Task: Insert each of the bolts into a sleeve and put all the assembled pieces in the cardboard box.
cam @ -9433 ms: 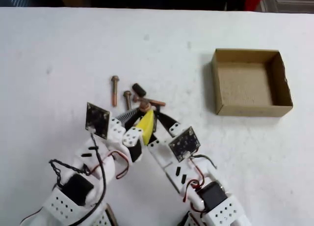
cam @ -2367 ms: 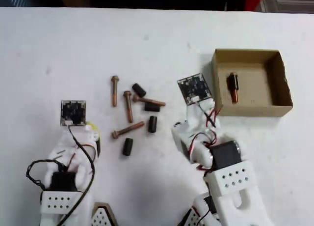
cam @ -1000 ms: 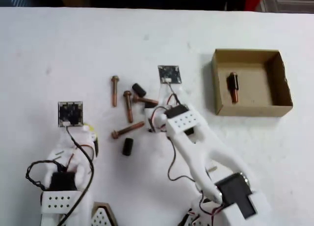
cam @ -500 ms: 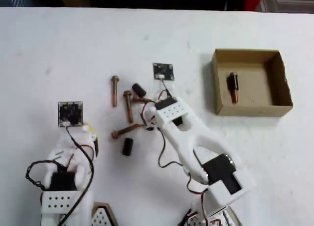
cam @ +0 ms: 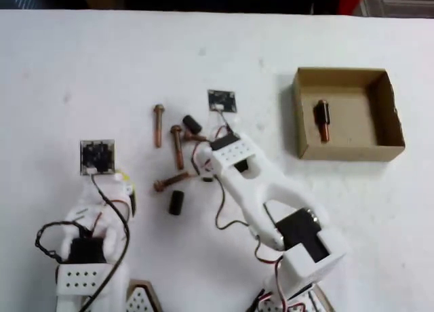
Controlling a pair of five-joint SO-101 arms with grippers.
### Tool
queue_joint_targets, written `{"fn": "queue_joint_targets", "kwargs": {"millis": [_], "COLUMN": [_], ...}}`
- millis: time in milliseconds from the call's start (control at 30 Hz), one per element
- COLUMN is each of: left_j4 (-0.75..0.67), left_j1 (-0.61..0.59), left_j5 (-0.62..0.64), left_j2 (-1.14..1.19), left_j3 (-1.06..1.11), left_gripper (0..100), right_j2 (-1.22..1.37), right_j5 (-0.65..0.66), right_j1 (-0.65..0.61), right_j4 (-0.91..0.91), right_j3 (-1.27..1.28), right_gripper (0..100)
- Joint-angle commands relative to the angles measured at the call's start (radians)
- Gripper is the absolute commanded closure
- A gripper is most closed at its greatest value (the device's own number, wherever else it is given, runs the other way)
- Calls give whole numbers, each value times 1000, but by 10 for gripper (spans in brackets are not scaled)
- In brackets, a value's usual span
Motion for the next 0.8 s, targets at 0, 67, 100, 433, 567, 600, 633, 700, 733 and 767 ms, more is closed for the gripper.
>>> {"fn": "queue_joint_targets", "kwargs": {"millis": [0,67,100,433,567,600,633,700,733,767], "left_j4": [-23,-23,-23,-23,-23,-23,-23,-23,-23,-23], "left_j1": [-8,-8,-8,-7,-7,-7,-7,-7,-7,-7], "left_j5": [-5,-5,-5,-6,-8,-8,-8,-8,-8,-8], "left_j2": [-10,-10,-10,-10,-10,-10,-10,-10,-10,-10], "left_j3": [-15,-15,-15,-15,-14,-14,-14,-14,-12,-12], "left_gripper": [977,977,977,977,977,977,977,977,976,976], "right_j2": [4,2,1,-7,-16,-30,-50,-110,-147,-185], "right_j5": [-8,0,2,184,298,318,341,391,416,446], "right_j1": [-4,-1,1,5,13,21,30,54,67,79], "right_j4": [24,42,48,110,110,111,117,156,173,189], "right_j3": [-3,-5,-5,-9,-11,-11,-9,-9,-9,-6], "right_gripper": [913,947,961,981,981,981,981,981,981,981]}}
